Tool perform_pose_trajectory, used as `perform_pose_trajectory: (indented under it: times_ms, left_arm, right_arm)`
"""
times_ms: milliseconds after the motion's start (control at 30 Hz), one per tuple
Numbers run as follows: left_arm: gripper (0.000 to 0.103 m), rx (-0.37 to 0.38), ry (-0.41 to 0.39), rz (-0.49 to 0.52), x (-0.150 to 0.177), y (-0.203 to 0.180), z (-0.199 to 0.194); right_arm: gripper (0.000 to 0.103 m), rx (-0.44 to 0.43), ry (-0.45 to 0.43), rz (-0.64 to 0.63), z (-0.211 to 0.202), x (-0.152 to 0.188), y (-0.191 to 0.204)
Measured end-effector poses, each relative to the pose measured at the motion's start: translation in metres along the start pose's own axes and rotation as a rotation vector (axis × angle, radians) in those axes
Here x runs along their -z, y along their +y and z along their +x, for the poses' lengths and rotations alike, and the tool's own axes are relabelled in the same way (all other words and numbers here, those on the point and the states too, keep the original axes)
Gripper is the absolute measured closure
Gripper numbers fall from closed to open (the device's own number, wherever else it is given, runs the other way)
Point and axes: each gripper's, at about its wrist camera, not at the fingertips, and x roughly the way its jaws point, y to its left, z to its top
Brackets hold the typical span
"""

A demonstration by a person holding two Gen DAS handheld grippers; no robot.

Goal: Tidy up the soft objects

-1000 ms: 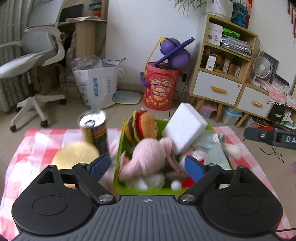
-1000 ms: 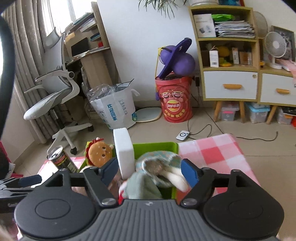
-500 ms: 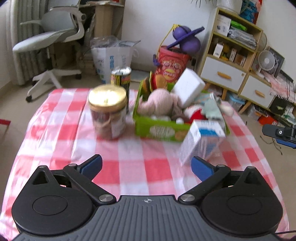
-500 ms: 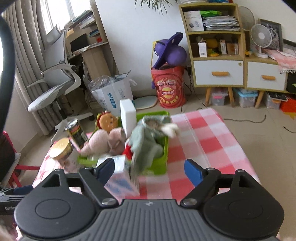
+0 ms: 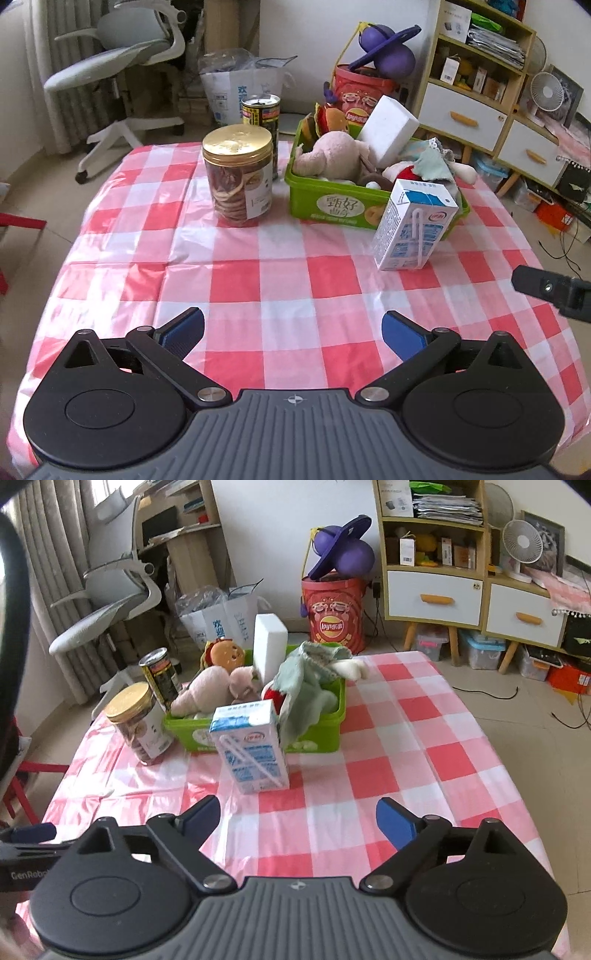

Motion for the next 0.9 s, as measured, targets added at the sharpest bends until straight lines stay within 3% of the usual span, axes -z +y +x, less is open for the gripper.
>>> perform_pose_trajectory:
  times_ms: [900]
  left_arm:
    - [0.005, -0.064, 0.017, 0.006, 0.002, -0.009, -0.006]
  right_arm:
    - [0.029, -0.05, 0.023, 0.023, -0.001, 0.003, 0.02]
